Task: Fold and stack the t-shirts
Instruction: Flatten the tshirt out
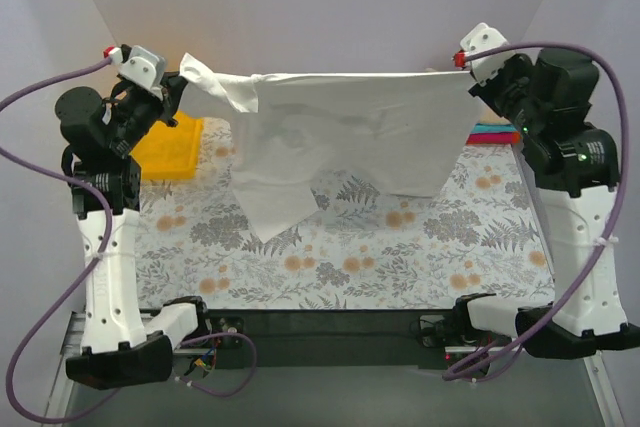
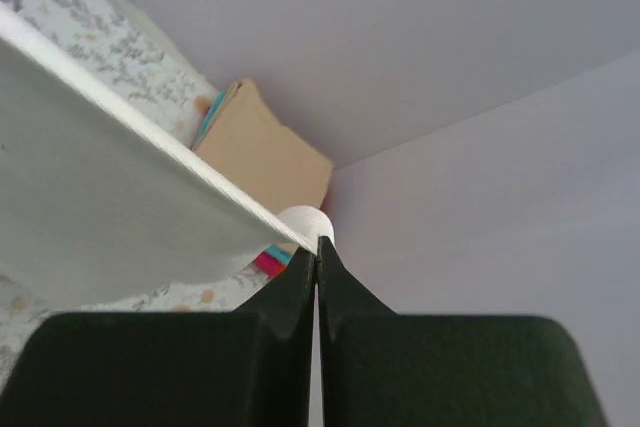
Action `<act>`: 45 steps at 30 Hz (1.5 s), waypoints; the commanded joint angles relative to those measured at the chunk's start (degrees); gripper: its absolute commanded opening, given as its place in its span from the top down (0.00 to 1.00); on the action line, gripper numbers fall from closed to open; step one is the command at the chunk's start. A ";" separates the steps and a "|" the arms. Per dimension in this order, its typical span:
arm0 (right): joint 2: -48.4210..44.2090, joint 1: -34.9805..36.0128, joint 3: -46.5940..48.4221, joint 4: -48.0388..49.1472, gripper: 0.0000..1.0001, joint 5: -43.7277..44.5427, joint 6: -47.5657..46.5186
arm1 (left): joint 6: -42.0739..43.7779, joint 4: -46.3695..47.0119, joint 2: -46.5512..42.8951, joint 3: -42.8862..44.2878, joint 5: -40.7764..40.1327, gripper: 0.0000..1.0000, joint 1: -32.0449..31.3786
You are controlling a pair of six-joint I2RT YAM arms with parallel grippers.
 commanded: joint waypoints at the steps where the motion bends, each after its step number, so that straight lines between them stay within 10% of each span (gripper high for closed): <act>1: -4.37 -0.39 5.88 0.89 0.99 3.99 -1.08 | -4.88 2.71 -7.09 2.34 -7.71 1.00 0.31; 16: -11.42 -0.82 20.31 2.73 0.99 5.40 -4.50 | 0.04 -2.03 -20.48 13.93 -21.97 1.00 0.31; 21: -11.77 -0.82 9.51 6.60 0.99 2.33 -7.67 | 3.28 -7.30 -17.22 12.37 -22.50 1.00 0.40; 29: -9.31 -0.65 -21.07 25.11 0.99 -1.55 -11.10 | 8.92 -6.79 -17.48 -15.63 -14.86 1.00 0.40; 37: 3.59 0.58 -37.77 39.20 0.99 -3.39 -11.19 | 5.85 15.53 -0.04 -33.08 -10.11 1.00 -0.38; 45: 21.86 0.76 -39.56 52.21 0.99 -0.50 -13.74 | 4.00 27.49 27.59 -24.23 -14.41 1.00 -2.50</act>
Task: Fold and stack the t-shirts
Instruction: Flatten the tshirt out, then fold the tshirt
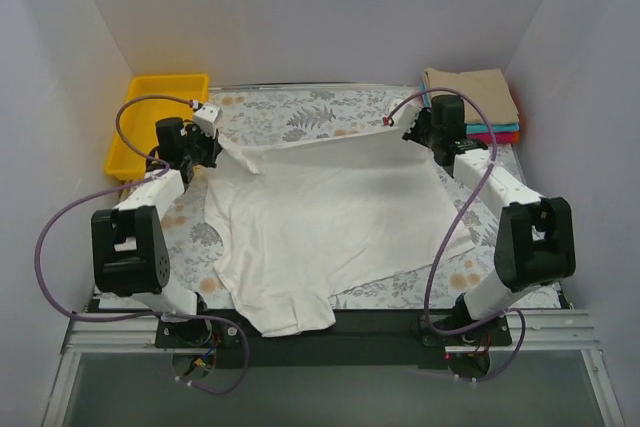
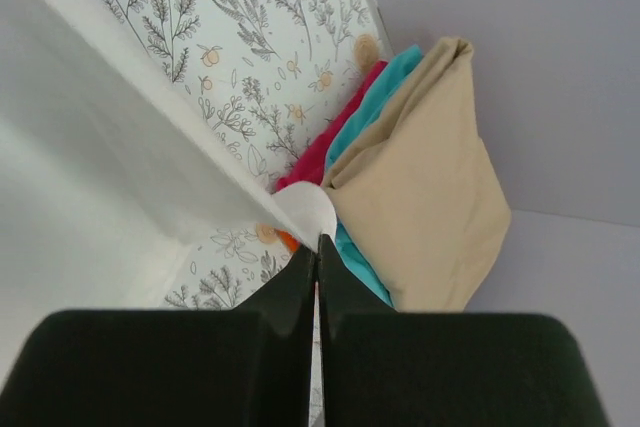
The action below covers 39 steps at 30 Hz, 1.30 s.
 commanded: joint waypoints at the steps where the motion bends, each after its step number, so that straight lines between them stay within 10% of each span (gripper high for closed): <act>1: 7.53 -0.09 2.87 11.47 0.99 2.98 -1.48 | -1.20 9.88 7.89 7.63 -3.11 1.00 -0.23; 21: 24.78 -2.03 16.06 11.04 0.99 5.89 -4.20 | 0.03 6.72 30.67 26.81 -2.59 1.00 -1.37; 39: 14.14 -3.44 4.82 -2.23 0.99 -6.50 -8.33 | 14.35 -4.96 -2.10 -4.98 2.51 1.00 -1.81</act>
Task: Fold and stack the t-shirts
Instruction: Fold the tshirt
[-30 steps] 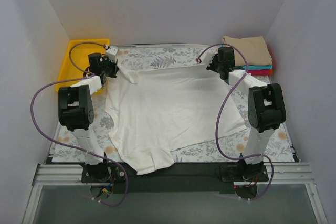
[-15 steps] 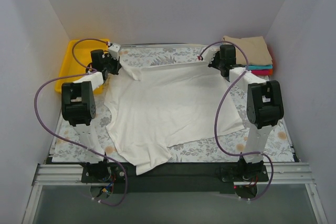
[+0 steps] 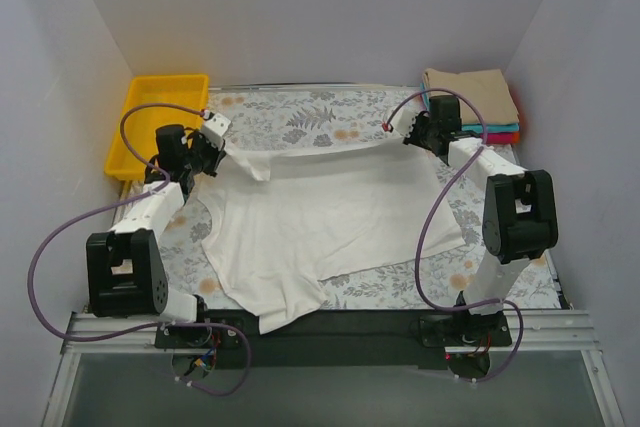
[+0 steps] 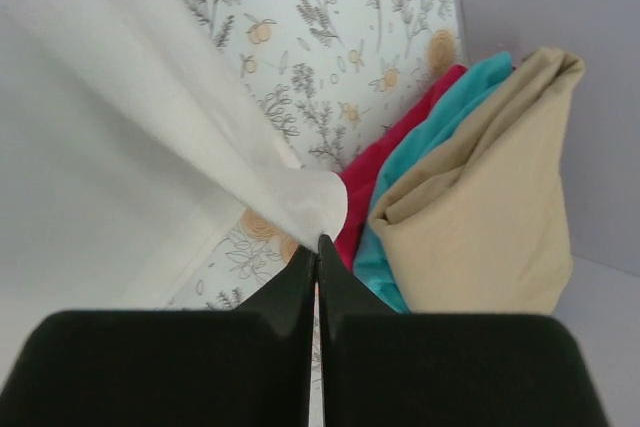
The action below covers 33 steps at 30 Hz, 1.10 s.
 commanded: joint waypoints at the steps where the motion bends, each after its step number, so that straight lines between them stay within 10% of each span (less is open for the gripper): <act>1: -1.08 -0.33 -1.83 -3.47 0.99 -2.72 -1.84 | 5.56 -4.64 -2.77 -7.32 -0.57 1.00 -0.13; 14: 2.17 -0.33 -3.60 -8.30 0.99 -1.15 -5.00 | 7.93 -15.95 -7.52 -14.29 2.58 0.92 -0.48; 19: -2.91 -1.30 -3.24 -18.15 0.44 -3.68 -7.46 | 12.67 -29.13 -10.49 -8.23 5.12 0.63 0.92; 22: -7.74 -2.00 -2.89 -21.93 0.34 -5.45 -8.96 | 14.27 -39.16 -13.22 -3.22 10.22 0.60 2.33; 33: 9.53 -0.95 18.29 -29.50 0.68 -6.17 6.15 | -6.82 -27.68 1.15 6.19 2.52 0.61 2.16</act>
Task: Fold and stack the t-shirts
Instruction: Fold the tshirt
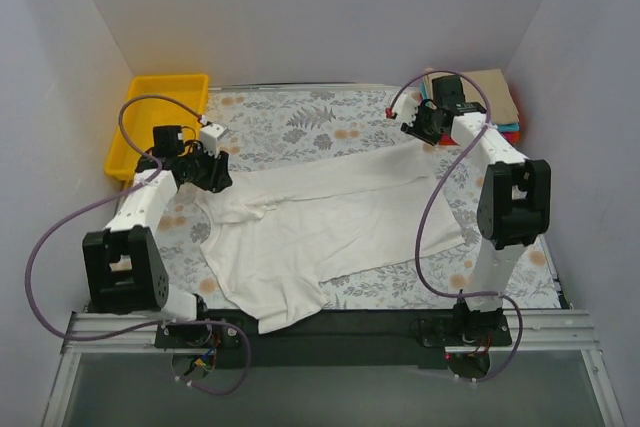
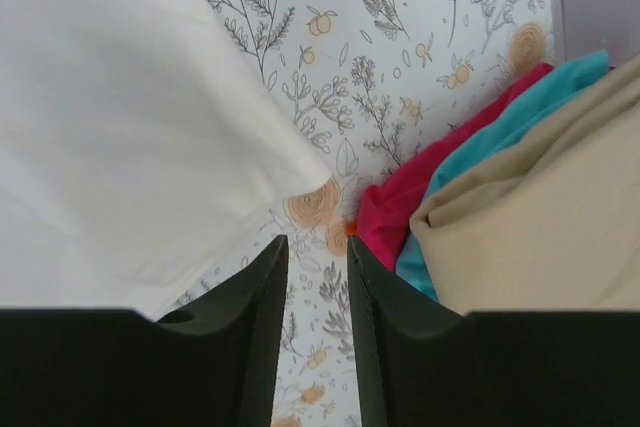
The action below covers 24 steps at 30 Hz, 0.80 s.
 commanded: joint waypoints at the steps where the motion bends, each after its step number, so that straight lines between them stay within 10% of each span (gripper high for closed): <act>1: 7.32 1.00 4.61 -4.29 0.69 0.64 5.89 | -7.87 4.96 7.49 3.07 -5.60 0.61 -0.16; 16: 11.56 1.97 -6.45 -4.12 0.73 6.89 8.62 | -10.96 9.10 35.17 18.68 -21.60 0.78 -3.59; 24: 2.17 1.09 -8.50 -5.17 0.62 5.22 10.82 | -10.61 4.19 43.37 34.01 -15.30 0.70 -3.68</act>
